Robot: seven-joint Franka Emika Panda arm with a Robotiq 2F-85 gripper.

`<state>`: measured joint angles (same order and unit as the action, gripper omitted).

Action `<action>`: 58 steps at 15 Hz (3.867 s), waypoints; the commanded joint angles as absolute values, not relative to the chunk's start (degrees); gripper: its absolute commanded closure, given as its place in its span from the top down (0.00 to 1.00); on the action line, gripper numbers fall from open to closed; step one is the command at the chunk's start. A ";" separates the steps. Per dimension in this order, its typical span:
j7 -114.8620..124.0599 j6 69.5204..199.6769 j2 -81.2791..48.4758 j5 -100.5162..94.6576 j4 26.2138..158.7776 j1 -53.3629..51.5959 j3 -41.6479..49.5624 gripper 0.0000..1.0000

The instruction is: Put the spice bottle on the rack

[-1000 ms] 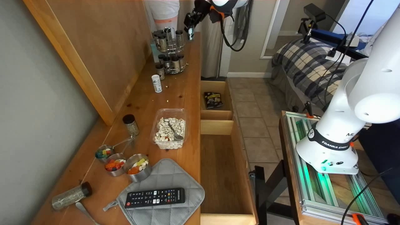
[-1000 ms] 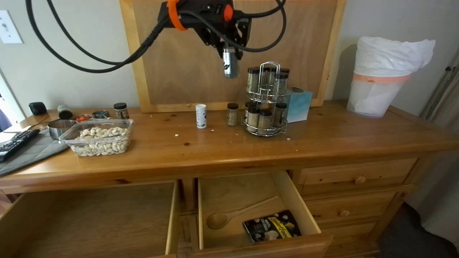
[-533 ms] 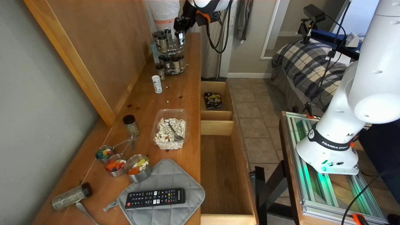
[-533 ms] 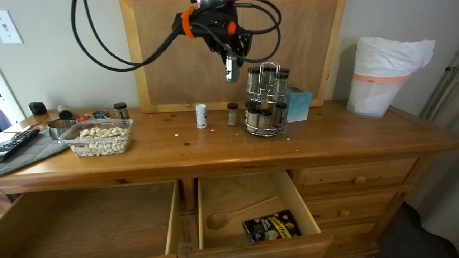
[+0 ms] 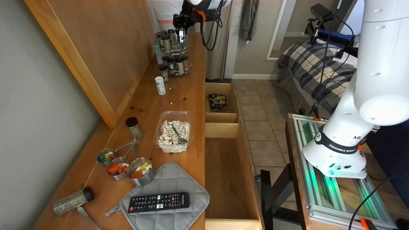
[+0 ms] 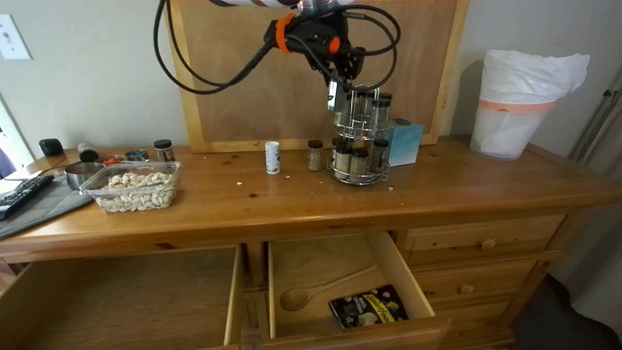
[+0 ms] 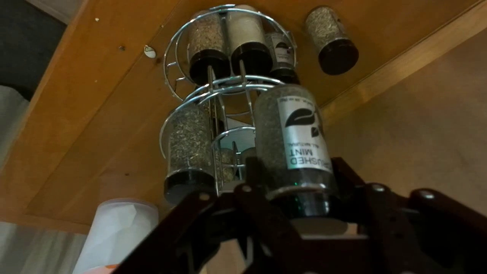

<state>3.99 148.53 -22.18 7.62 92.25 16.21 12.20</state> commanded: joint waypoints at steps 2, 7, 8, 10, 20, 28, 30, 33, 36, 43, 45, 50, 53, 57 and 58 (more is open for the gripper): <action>7.46 147.82 -27.67 8.80 84.65 17.91 12.35 0.23; 8.63 147.74 -31.16 8.97 80.97 18.78 11.68 0.23; 8.65 148.03 -31.73 8.99 80.52 18.82 11.52 0.23; 8.92 147.82 -32.75 8.99 79.49 18.81 11.27 0.23; 10.14 145.66 -35.21 8.92 77.38 18.74 10.74 0.23; 10.41 145.61 -36.07 8.78 77.15 18.69 10.73 0.23; 10.25 146.16 -36.50 8.69 77.12 18.68 10.73 0.23; 9.81 147.47 -37.22 8.93 77.05 18.80 10.39 0.23; 9.31 148.43 -37.75 8.85 76.61 18.78 10.01 0.23; 8.99 146.44 -36.72 7.17 76.61 17.97 10.65 0.99; 9.94 142.45 -35.84 5.98 76.61 17.26 11.61 1.00; 4.88 122.35 -30.18 3.64 78.67 16.68 10.66 1.00; -3.03 116.16 -25.33 5.39 81.65 16.99 7.99 1.00; -12.14 111.13 -19.06 5.30 85.34 15.71 5.50 1.00; -14.29 110.24 -17.33 4.93 86.42 15.15 5.06 1.00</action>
